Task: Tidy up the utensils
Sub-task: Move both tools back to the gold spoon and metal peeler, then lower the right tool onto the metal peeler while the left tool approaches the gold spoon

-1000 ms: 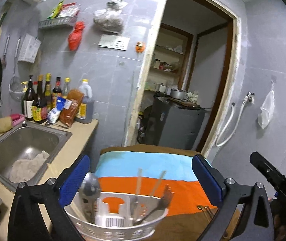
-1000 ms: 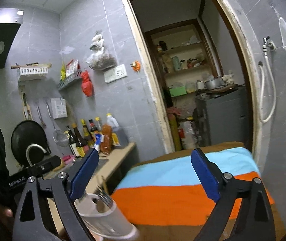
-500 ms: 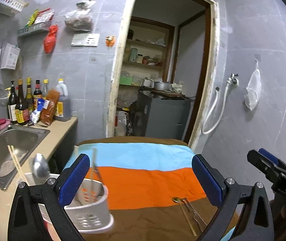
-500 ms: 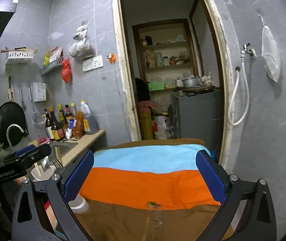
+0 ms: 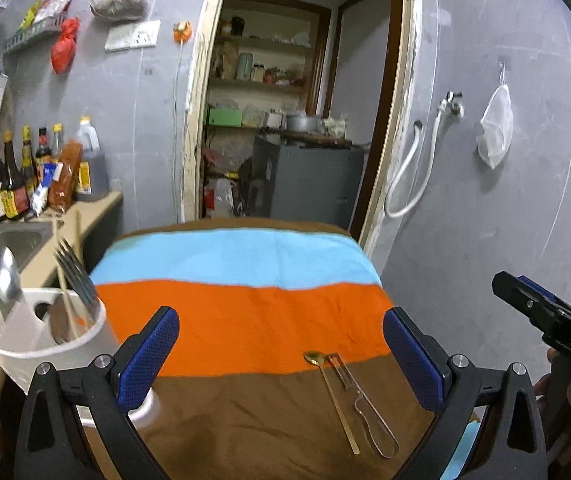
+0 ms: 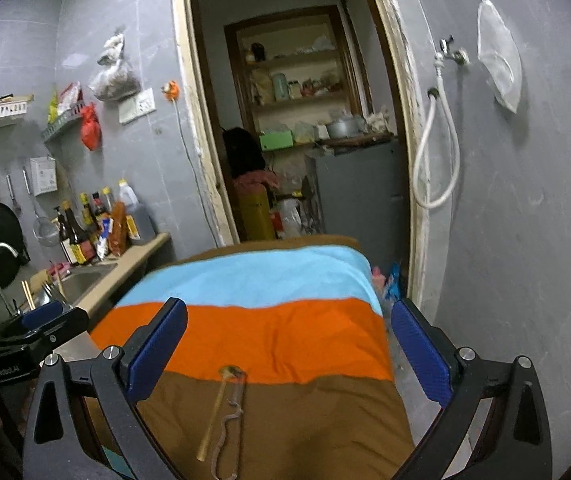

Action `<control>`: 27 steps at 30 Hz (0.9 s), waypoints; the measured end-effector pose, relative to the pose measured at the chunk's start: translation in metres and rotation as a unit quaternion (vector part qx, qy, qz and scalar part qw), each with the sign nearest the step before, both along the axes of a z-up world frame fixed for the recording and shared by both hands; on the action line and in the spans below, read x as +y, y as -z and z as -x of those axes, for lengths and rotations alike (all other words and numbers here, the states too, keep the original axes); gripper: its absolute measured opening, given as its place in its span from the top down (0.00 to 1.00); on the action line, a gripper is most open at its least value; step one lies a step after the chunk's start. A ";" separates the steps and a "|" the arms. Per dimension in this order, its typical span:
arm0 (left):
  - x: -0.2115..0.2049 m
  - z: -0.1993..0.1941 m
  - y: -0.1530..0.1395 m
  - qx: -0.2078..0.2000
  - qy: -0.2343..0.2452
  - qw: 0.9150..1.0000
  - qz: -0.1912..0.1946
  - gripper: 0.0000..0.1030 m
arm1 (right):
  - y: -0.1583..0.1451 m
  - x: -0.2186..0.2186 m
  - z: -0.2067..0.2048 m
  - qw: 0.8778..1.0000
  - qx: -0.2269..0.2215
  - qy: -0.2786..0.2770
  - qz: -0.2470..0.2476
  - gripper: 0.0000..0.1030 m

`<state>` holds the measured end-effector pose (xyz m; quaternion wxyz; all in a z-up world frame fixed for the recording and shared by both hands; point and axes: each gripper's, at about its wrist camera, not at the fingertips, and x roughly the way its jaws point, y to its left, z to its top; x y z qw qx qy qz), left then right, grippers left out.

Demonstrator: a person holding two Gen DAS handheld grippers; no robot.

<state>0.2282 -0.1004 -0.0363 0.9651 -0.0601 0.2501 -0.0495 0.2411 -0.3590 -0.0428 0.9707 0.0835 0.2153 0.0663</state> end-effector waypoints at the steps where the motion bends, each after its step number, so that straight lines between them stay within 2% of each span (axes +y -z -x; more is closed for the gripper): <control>1: -0.003 -0.002 0.005 0.008 0.000 1.000 -0.001 0.00 | 0.004 -0.003 -0.001 1.000 0.004 0.000 0.000 0.03; 7: -0.012 -0.015 0.036 0.045 -0.002 0.999 -0.004 0.00 | 0.040 -0.017 -0.011 0.999 0.036 -0.006 -0.004 0.03; 14: -0.010 -0.034 0.078 0.113 0.000 0.994 -0.007 0.01 | 0.090 -0.010 -0.026 0.996 0.087 -0.026 -0.012 0.03; 20: 0.004 -0.045 0.097 0.159 -0.018 0.987 0.025 0.01 | 0.122 0.010 -0.037 0.990 0.129 -0.055 0.006 0.03; 27: 0.017 -0.048 0.108 0.180 -0.036 0.982 0.052 0.01 | 0.138 0.043 -0.051 0.980 0.164 -0.098 0.052 0.03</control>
